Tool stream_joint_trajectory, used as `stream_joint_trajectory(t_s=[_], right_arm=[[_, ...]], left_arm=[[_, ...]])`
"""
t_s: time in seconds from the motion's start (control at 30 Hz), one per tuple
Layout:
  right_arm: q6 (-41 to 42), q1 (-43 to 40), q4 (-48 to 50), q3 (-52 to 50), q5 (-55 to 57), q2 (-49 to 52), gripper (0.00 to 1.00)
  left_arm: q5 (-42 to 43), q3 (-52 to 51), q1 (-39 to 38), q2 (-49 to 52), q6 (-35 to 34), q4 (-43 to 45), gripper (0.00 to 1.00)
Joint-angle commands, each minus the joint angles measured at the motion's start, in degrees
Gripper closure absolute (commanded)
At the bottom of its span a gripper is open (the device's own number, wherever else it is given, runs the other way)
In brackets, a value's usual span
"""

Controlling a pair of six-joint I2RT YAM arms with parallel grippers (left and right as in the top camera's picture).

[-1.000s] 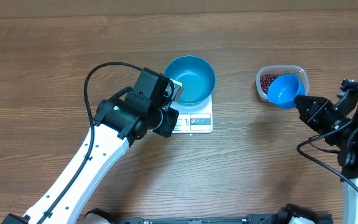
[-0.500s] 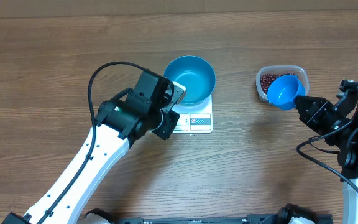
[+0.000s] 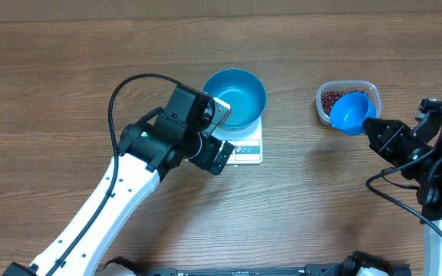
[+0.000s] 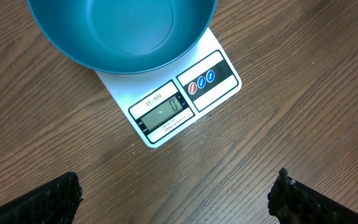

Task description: Scoop item into bowl and weigh 150g on scale

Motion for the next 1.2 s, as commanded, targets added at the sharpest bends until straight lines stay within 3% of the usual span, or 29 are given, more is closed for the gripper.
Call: stream_joint_trajectory(t_s=[0.0, 0.63, 0.9, 1.03, 1.17], right_arm=[[-0.48, -0.13, 0.09, 1.68, 0.39, -0.42, 0.96], [-3.48, -0.09, -3.32, 3.21, 0.44, 3.13, 0.96], [-9.73, -0.09, -11.76, 16.17, 4.09, 13.11, 0.96], [-13.99, -0.09, -11.85, 21.16, 5.66, 18.14, 0.96], [-14.01, -0.09, -8.5, 24.11, 14.43, 21.35, 0.96]], left_arm=[[0.39, -0.57, 0.31, -1.49, 0.57, 0.07, 0.0], [0.39, -0.57, 0.31, -1.49, 0.57, 0.07, 0.0], [0.39, -0.57, 0.31, -1.49, 0.57, 0.07, 0.0], [0.39, -0.57, 0.31, -1.49, 0.57, 0.07, 0.0], [0.39, -0.57, 0.31, -1.49, 0.57, 0.07, 0.0]])
